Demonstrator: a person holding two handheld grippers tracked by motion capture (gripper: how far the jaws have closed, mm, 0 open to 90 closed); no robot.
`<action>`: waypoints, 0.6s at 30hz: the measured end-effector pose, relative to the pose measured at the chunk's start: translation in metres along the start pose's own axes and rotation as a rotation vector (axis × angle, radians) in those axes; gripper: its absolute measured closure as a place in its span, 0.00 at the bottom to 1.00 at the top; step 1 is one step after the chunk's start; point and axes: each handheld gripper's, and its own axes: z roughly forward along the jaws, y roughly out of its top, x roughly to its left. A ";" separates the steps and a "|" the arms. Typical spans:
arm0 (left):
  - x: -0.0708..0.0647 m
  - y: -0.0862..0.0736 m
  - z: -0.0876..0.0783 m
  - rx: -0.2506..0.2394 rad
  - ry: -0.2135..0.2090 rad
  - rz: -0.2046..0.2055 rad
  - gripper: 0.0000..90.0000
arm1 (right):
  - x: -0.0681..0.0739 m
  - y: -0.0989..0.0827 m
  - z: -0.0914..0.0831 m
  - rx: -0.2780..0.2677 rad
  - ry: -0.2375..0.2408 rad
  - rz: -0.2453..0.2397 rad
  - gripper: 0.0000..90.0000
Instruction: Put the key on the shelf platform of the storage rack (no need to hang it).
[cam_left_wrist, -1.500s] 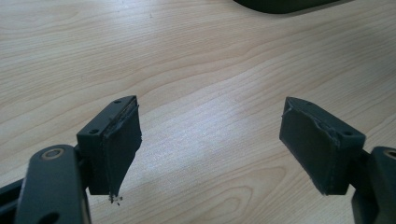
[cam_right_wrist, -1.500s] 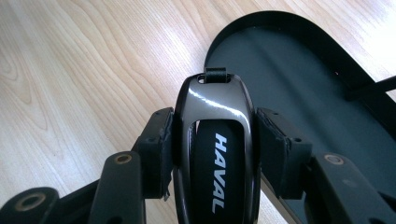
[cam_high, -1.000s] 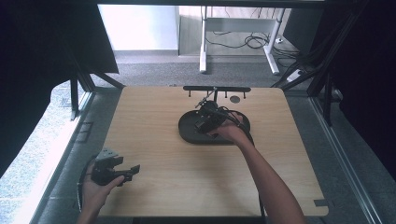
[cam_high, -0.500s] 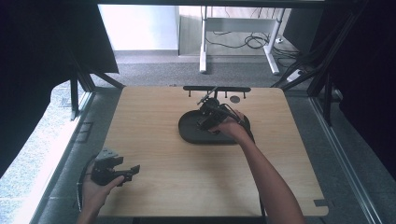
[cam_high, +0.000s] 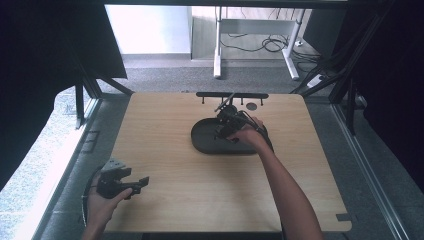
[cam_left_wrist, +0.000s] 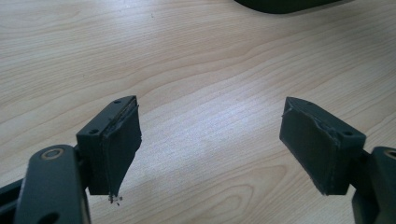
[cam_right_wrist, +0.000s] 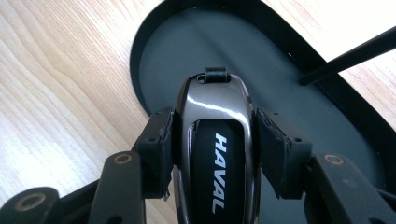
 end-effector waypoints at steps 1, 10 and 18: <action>0.000 0.000 0.000 -0.001 0.001 0.000 0.23 | -0.001 0.000 0.002 0.003 -0.003 0.000 0.55; 0.000 0.000 0.000 0.000 0.003 -0.002 0.23 | -0.006 -0.003 0.018 0.028 -0.010 0.004 0.55; 0.000 -0.001 0.001 0.002 0.001 -0.002 0.23 | -0.009 -0.004 0.030 0.039 0.004 0.010 0.55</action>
